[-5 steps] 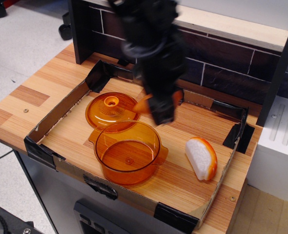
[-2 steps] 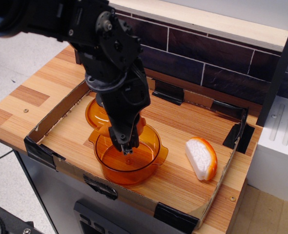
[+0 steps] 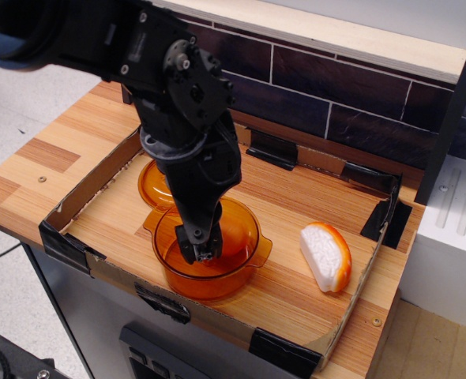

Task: Put carrot in pot

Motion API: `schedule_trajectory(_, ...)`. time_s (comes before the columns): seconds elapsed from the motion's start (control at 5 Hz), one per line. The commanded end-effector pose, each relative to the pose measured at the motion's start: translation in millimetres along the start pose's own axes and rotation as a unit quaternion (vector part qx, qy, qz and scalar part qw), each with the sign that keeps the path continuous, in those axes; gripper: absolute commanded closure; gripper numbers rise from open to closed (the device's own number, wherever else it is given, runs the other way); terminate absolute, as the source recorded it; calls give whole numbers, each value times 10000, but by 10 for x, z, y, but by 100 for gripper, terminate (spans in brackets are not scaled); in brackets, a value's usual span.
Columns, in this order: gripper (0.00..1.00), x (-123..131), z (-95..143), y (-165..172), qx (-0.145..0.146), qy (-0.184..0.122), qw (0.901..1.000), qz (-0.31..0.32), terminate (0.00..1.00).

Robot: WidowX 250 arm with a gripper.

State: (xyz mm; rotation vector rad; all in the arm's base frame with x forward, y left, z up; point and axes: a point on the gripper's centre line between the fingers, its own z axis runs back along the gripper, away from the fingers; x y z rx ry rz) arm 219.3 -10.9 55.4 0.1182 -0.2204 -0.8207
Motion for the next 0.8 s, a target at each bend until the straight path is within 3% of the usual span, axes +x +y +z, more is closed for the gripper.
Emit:
schedule_trajectory(0.0,0,3,534,70,111,-370,9991,151,0)
schedule_trajectory(0.2,0,135,838,191,234,-592,9969,472,0)
schedule_trajectory(0.4,0,135,838,191,234,-592,9969,472,0)
schedule_trajectory(0.6,0,135,838,191,234,-592,9969,472,100)
